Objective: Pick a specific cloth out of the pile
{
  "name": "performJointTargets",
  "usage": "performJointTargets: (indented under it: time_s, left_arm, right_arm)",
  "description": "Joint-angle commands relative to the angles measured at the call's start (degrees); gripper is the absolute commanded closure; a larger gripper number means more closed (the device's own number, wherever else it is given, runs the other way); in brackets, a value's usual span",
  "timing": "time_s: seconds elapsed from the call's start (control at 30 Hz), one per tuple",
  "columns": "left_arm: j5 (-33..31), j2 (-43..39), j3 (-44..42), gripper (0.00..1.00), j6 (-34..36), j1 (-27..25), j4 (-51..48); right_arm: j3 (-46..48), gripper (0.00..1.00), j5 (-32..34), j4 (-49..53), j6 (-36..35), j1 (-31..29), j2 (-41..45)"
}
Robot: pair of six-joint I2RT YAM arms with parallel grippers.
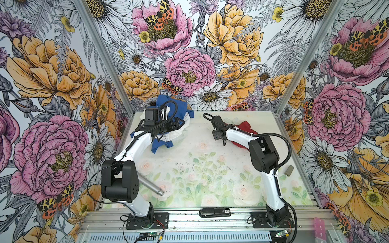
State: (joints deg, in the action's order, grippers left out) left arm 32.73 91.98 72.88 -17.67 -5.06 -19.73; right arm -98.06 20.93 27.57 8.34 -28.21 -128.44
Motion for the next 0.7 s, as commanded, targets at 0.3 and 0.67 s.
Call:
performJointTargets:
  time_s: [0.3,0.67]
  left_arm:
    - [2.1,-1.8,1.5,0.01,-0.5,0.4,-0.2]
    - [2.3,-1.6,1.4,0.01,-0.5,-0.2,-0.2]
  right_arm:
    - [-0.7,1.0,5.2,0.6,-0.7,-0.1,5.9]
    - [6.0,1.0,10.8,0.5,-2.2,3.9,24.0]
